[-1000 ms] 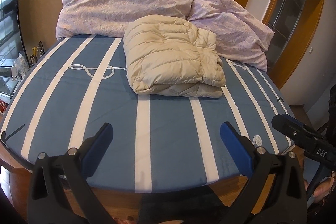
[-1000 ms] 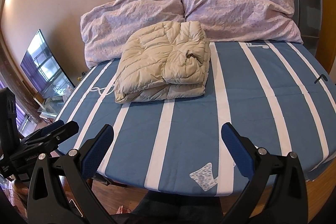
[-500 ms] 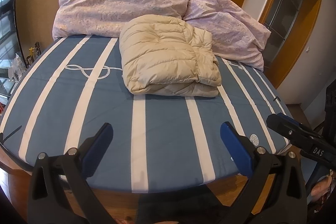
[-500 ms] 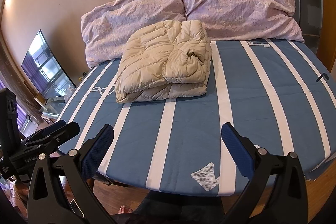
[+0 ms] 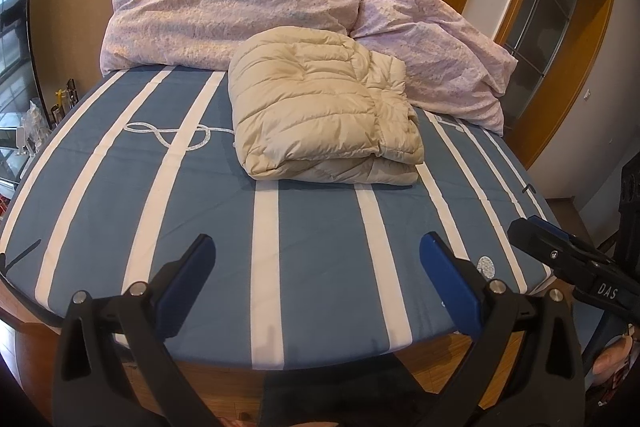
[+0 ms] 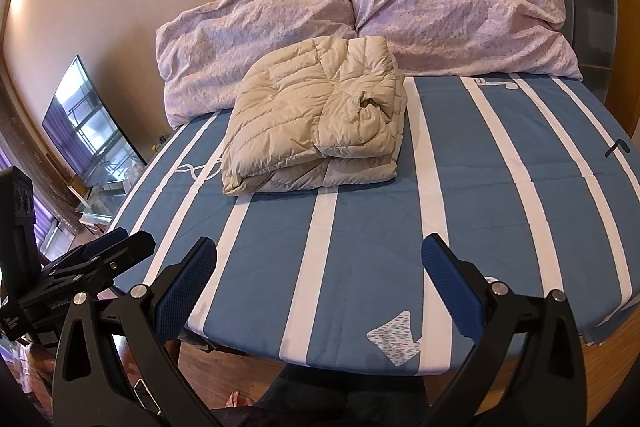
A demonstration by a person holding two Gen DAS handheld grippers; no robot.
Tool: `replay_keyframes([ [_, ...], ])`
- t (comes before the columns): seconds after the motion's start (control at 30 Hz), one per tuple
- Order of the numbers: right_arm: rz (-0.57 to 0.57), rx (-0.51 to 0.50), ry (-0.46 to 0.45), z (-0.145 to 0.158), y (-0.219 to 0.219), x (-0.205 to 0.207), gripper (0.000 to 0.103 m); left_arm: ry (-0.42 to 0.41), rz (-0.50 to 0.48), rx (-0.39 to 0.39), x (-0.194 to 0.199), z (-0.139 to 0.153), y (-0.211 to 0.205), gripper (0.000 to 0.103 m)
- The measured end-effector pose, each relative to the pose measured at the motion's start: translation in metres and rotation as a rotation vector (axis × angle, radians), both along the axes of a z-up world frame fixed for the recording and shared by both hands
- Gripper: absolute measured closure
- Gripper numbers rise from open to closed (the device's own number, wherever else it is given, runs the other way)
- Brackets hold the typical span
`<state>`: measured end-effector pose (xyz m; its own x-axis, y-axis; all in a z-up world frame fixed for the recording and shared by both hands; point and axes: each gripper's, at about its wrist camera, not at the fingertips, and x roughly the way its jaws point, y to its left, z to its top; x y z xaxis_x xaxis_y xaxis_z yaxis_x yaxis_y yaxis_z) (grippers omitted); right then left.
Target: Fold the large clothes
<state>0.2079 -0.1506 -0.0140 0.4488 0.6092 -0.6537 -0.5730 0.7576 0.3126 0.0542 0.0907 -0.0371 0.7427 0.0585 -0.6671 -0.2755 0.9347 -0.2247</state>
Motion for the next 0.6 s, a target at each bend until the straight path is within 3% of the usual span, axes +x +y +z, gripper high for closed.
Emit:
replay_keyframes([
  [0.6, 0.004, 0.004, 0.005, -0.0005, 0.0049, -0.0022, 0.001, 0.008, -0.003, -0.001, 0.0029, -0.007, -0.0004, 0.002],
])
